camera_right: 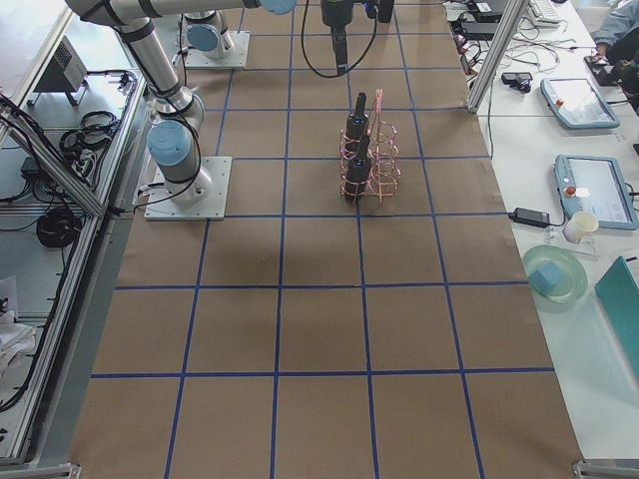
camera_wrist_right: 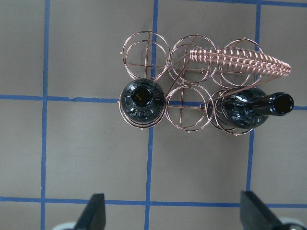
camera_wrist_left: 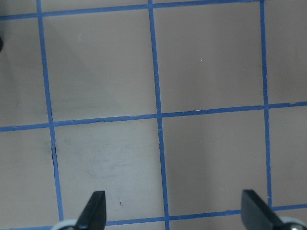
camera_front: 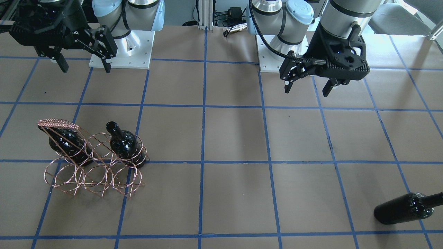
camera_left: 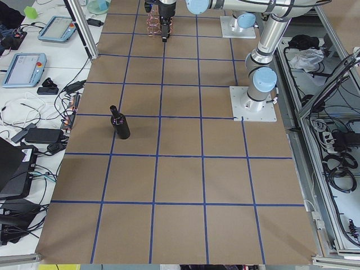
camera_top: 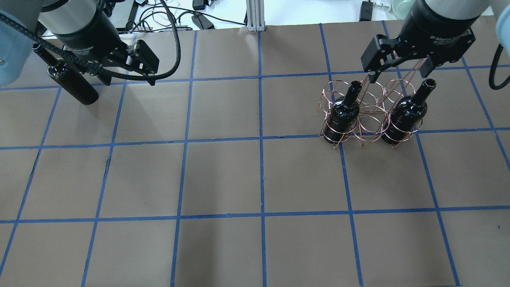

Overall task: Place wine into wine basket
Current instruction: 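Lower the left gripper over the top of the loose dark wine bottle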

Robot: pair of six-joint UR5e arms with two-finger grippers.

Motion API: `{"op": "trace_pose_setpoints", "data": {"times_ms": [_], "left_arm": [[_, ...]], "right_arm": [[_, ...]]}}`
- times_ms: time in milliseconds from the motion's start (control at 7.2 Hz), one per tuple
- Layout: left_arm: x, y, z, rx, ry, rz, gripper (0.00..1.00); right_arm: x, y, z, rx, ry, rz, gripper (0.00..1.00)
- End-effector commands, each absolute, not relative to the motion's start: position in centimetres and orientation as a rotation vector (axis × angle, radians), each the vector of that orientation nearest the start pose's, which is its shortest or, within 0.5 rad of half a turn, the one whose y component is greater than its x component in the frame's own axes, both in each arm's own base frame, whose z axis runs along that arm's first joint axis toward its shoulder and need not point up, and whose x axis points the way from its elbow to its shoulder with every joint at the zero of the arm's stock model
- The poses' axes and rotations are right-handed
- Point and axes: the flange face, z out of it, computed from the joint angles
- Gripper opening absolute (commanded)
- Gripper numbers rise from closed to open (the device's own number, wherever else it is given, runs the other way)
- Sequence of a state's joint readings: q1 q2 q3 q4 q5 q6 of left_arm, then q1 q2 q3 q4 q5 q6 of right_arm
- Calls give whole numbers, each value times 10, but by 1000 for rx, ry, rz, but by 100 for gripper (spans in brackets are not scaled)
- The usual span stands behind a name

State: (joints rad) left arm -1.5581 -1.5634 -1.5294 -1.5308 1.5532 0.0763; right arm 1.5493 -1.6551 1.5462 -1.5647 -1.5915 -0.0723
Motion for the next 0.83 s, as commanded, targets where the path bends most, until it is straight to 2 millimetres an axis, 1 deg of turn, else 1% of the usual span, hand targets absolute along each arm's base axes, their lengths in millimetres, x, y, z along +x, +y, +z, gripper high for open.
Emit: {"op": "trace_pose_setpoints", "data": {"times_ms": [0,278,694], "left_arm": [[-129,-496,515,100,3152,-137,100],[-127,-496,517,98,3146,-146,100],[-126,-496,515,114,3146,-139,100]], "right_arm": [[121,-466,540,-78,3161,-161,100],[122,-466,540,-81,3161,-161,100],[122,-466,540,-83,3161,-159,100]]}}
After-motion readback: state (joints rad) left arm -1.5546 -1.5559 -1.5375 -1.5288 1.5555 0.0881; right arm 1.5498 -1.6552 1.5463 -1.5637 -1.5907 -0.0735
